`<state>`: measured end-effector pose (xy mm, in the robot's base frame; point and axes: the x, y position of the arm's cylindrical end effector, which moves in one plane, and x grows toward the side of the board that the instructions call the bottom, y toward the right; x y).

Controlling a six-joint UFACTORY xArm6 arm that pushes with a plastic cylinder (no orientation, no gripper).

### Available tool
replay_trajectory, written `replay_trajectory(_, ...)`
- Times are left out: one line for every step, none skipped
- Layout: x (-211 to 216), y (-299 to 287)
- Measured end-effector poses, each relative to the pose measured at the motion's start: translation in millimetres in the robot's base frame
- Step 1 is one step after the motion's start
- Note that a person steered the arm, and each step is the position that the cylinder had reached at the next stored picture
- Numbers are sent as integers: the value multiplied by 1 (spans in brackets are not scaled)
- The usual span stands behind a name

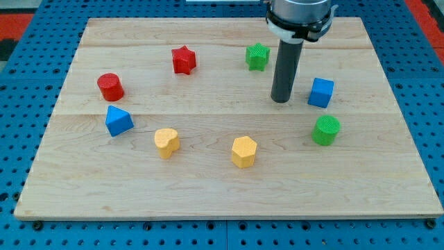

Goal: Point your arm towards top right

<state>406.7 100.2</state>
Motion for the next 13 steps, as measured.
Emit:
replay_trajectory(1, 7)
replay_trajectory(19, 10)
replay_trajectory(4, 38)
replay_trajectory(-10, 51)
replay_trajectory(-13, 4)
replay_trajectory(-35, -66)
replay_trajectory(-42, -133)
replay_trajectory(-32, -115)
replay_trajectory(-21, -82)
replay_trajectory(-21, -75)
replay_trajectory(-21, -74)
replay_trajectory(-21, -74)
replay_trajectory(-40, -52)
